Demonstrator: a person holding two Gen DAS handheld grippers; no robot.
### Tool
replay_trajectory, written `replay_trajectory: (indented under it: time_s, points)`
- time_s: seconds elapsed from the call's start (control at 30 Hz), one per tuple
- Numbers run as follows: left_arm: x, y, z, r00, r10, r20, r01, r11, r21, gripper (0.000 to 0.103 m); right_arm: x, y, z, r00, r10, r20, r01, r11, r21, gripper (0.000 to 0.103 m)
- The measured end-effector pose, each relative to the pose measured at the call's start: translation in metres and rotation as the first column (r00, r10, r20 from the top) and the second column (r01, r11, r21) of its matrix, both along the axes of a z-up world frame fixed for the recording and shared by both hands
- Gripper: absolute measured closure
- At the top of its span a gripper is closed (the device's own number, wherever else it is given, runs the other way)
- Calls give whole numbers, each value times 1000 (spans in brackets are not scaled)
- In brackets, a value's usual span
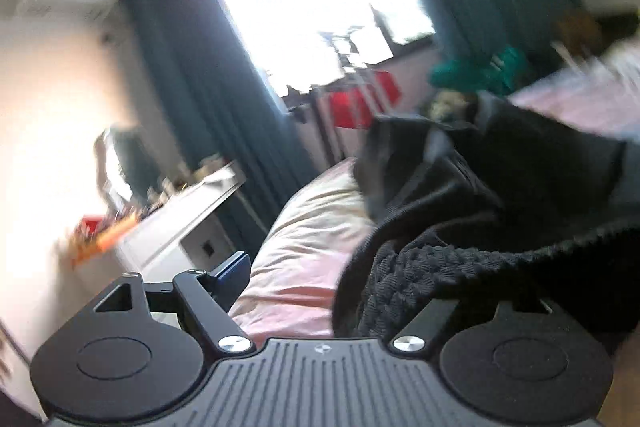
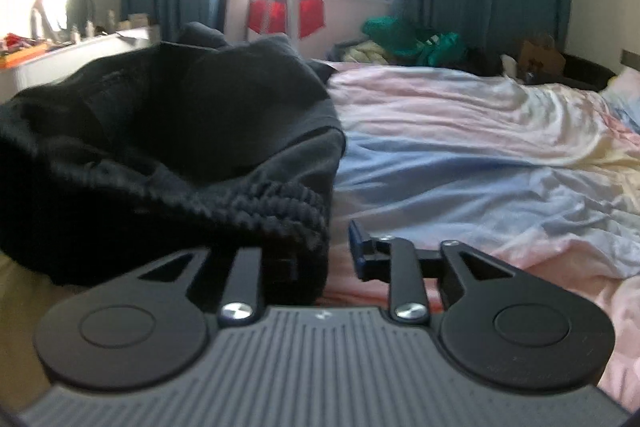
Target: Fold clothes
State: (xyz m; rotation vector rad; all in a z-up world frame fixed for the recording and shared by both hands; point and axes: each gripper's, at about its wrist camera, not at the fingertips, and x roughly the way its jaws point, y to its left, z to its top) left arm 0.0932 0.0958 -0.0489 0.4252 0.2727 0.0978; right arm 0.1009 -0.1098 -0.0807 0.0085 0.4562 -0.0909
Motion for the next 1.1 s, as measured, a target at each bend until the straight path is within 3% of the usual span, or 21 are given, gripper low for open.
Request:
replay_trajectory:
  time_s: [0.1, 0.2, 0.3, 0.37, 0.43, 0.5, 0.53, 0.57, 0.63, 0.73, 0.83, 0.97, 1.1]
  points:
    - [10, 15, 8, 995, 96, 6, -96, 993, -75, 22, -5, 16, 2, 999, 31, 22, -30, 999, -37, 66]
    - [26, 51, 11, 979, 199, -52, -204, 969, -139, 22, -5, 27, -3, 998, 64, -1, -64, 996, -67, 63]
    - [37, 79, 5, 959, 238, -156, -263, 950, -166, 22, 0, 29, -9, 997, 79, -16, -80, 994, -72, 62]
    - [45, 81, -3, 956, 214, -201, -247, 956, -157, 24, 4, 26, -10, 998, 66, -15, -67, 997, -48, 63]
    - [49, 76, -9, 958, 163, -236, -203, 966, -157, 33, 6, 19, -8, 998, 60, -1, -60, 998, -17, 64]
    - [54, 72, -16, 957, 112, -269, -159, 974, -159, 43, 10, 16, -9, 997, 76, -1, -76, 997, 23, 74]
    - [52, 71, -19, 956, 92, -277, -141, 977, -162, 54, 11, 15, -9, 996, 89, -10, -88, 995, 52, 85]
    - [49, 70, -21, 957, 80, -277, -131, 977, -169, 61, 10, 15, -9, 995, 102, -20, -100, 992, 77, 88]
    - [46, 67, -22, 960, 61, -273, -116, 975, -189, 90, 6, 16, -6, 993, 119, -27, -115, 987, 108, 91]
    - [42, 84, -5, 974, 54, -220, -117, 952, -282, 93, -5, 18, 8, 989, 148, 2, -147, 977, 158, 91]
    - [51, 116, 24, 982, 54, -179, -119, 918, -378, 93, -21, 31, 24, 974, 215, 67, -224, 944, 243, 91]
    - [65, 165, 69, 982, 104, -157, -161, 894, -418, 94, -37, 84, 37, 941, 316, 122, -339, 883, 324, 91]
    - [96, 230, 105, 972, 194, -133, -234, 859, -456, 94, -35, 142, 49, 891, 419, 173, -452, 789, 417, 91]
